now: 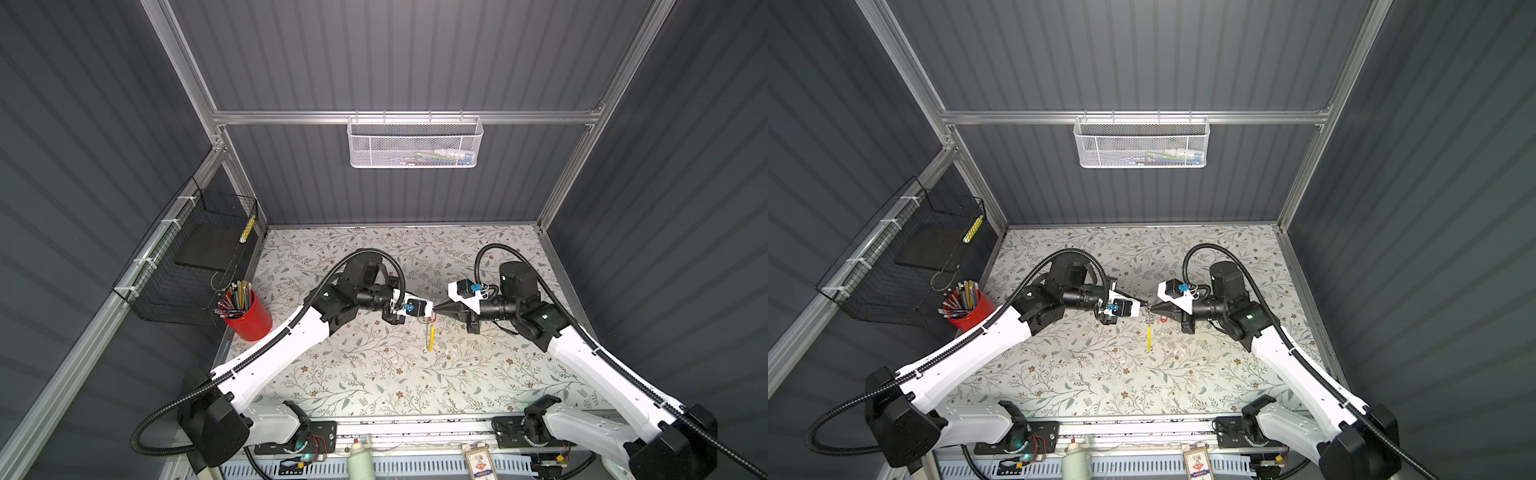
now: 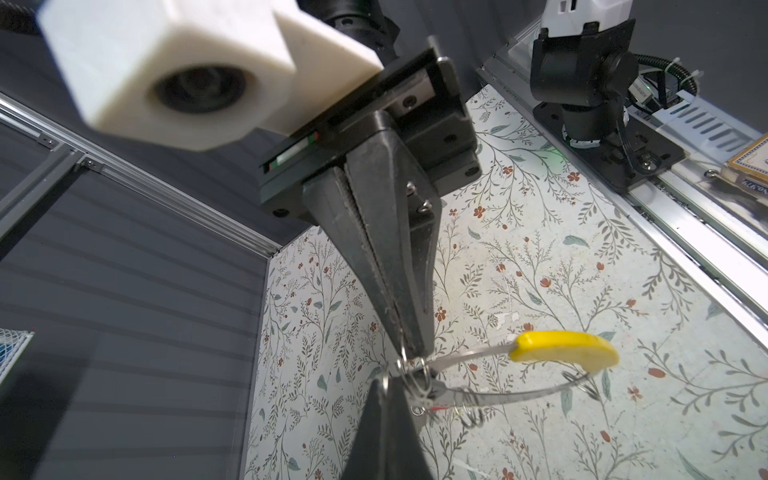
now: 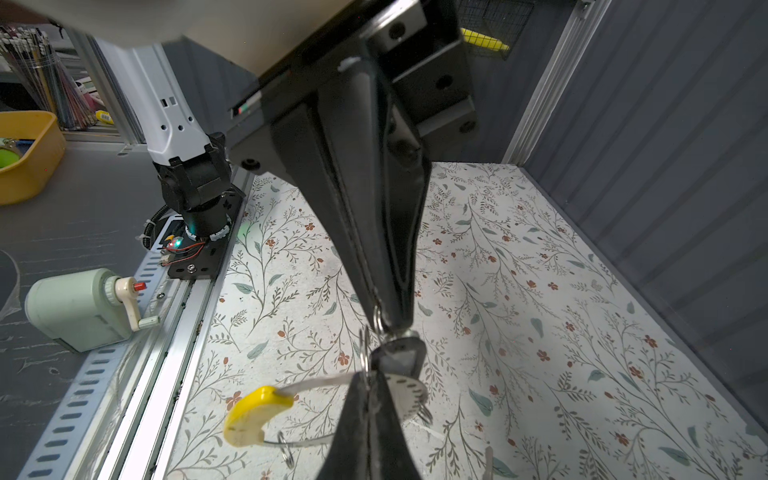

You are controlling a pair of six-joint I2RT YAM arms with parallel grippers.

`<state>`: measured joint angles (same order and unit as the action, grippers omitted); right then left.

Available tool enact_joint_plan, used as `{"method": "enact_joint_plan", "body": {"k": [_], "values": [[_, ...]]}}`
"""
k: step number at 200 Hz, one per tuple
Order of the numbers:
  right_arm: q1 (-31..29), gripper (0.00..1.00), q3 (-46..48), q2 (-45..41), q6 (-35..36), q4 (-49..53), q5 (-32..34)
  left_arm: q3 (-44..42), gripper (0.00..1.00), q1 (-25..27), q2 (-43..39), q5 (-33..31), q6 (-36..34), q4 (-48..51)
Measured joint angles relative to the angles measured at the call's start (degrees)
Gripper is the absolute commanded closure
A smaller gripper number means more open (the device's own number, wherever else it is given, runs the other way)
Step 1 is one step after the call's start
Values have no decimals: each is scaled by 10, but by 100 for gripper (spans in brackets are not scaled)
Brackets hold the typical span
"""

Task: Put the keys on the keyring

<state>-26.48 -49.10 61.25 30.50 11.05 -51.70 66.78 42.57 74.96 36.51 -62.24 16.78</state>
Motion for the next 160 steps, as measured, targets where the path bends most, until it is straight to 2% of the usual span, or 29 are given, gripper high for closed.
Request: {"method": "enact_joint_plan", "body": {"k": [160], "values": [[22,100,-35,23,11,76,-55,0,100,7,-1,8,-62,17]]}}
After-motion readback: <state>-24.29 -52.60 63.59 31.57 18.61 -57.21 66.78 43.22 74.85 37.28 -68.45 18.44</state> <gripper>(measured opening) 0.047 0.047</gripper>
